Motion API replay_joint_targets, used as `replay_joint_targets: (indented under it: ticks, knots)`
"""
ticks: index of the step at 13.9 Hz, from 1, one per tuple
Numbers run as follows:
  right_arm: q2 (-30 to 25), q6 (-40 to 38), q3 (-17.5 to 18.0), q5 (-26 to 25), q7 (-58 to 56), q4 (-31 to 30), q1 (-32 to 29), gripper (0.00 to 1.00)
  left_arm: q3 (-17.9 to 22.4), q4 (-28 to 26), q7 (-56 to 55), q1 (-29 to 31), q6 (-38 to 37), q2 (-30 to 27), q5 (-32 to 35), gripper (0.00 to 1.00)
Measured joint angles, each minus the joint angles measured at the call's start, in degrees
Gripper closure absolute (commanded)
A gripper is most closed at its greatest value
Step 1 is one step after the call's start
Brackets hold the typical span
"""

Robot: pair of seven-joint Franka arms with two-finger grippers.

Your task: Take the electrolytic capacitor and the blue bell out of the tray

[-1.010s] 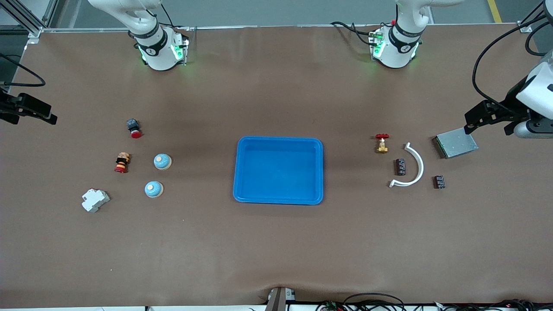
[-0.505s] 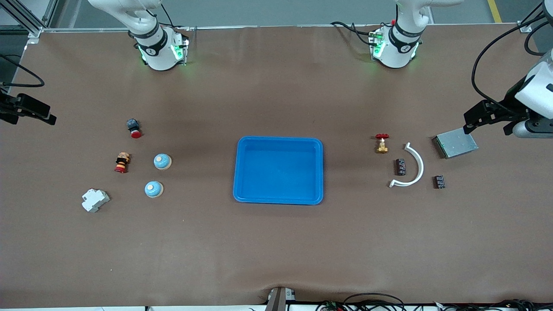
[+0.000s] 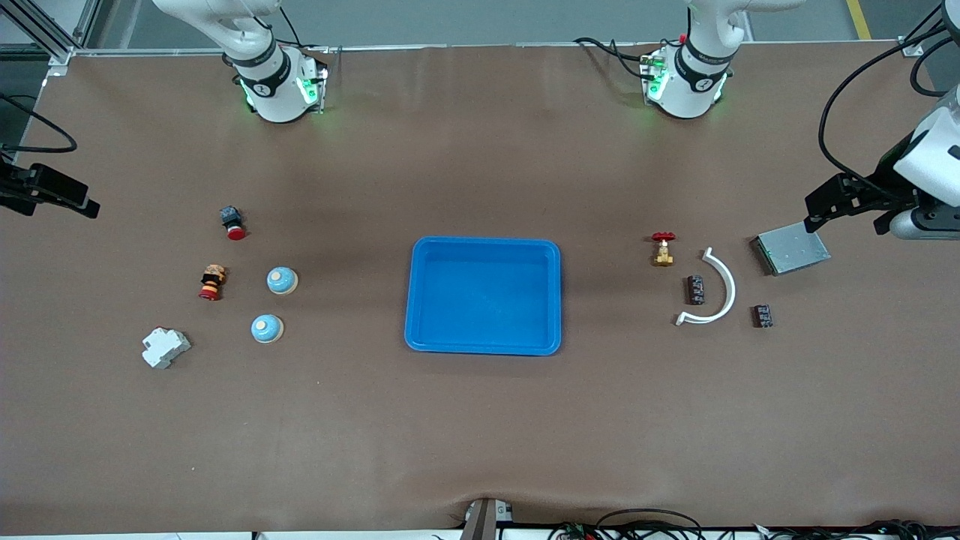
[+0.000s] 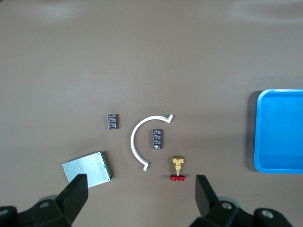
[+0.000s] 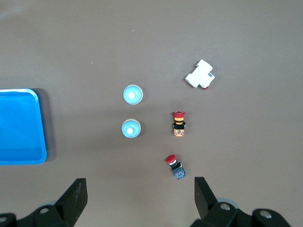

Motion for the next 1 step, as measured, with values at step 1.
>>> replay_joint_targets:
  ticks: [1]
  knots:
    - [0.0, 0.0, 0.0, 0.0, 0.1, 0.0, 0.0, 0.00, 0.0, 0.0, 0.0, 0.0, 0.0, 0.0, 0.0, 0.00]
